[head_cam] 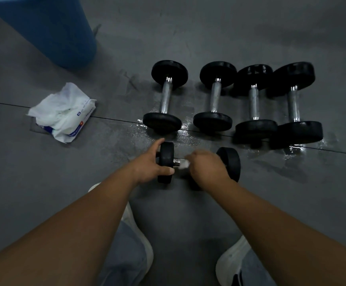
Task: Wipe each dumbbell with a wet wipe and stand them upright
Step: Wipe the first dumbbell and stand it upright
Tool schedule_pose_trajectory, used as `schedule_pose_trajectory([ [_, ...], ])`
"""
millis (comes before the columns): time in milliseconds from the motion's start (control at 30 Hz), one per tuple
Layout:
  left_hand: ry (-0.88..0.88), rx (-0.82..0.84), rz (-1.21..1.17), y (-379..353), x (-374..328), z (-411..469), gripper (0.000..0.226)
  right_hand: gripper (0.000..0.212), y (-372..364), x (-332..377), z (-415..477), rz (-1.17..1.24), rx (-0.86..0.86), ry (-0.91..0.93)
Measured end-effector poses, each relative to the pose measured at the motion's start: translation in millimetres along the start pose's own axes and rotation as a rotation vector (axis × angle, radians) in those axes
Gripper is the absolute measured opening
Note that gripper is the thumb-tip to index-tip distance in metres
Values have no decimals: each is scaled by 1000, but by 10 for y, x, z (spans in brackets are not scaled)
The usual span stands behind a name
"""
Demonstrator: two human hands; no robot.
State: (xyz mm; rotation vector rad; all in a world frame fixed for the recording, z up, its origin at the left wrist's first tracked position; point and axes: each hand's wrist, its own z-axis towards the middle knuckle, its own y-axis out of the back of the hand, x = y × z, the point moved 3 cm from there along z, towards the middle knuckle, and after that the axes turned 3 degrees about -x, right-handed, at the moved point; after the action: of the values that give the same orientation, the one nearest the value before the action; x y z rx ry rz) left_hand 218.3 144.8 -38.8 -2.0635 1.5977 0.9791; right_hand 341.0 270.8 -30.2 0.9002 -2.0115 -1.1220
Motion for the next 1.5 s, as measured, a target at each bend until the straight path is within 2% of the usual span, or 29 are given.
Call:
schedule_pose_trajectory([
  [100,8,34,18,39,20,30,104,22,143,-104,-104,-328,44,-99],
  [267,-3,-15,29,46,55,79,100,29,110,39,-115,-490,89,-74],
  [400,-25,-55,11,17,73,84,96,30,170,-126,-152,-613,138,34],
  [533,3,-37,-86,-4,82,44,94,26,184,-194,-44,-493,136,25],
  [633,-5,-3,-39,-1,77,61,99,25,110,-131,-60,-361,100,-10],
  [700,-4,50,32,-16,61,61,110,24,47,-130,-138,-257,73,-21],
  [833,-40,51,349,-34,55,12,119,23,-7,-181,-82,215,-54,-182],
  [900,-53,47,424,-54,34,-42,122,23,-56,-19,-42,407,-67,-137],
  [967,55,46,240,-123,33,-95,110,22,-157,166,-109,420,-16,7],
  [1000,186,12,57,-157,20,-114,92,24,-188,188,-145,405,-26,38],
  [1067,459,-50,-198,-229,8,-122,61,26,-215,130,-185,335,-81,36],
  [1100,507,-67,-209,-252,-7,-106,52,24,-209,106,-194,317,-82,15],
  [1200,490,-119,-196,-301,-59,-71,44,18,-220,136,-124,243,53,-30],
  [1267,466,-165,-223,-335,-73,-91,50,18,-207,142,-56,207,144,-34],
  [1367,387,-258,-191,-352,-1,-90,65,15,-197,89,15,335,252,-27],
  [1433,272,-300,-75,-337,1,-126,59,19,-188,59,47,388,279,-13],
  [1500,148,-355,-19,-335,-36,-137,44,18,-159,35,82,392,233,-8],
])
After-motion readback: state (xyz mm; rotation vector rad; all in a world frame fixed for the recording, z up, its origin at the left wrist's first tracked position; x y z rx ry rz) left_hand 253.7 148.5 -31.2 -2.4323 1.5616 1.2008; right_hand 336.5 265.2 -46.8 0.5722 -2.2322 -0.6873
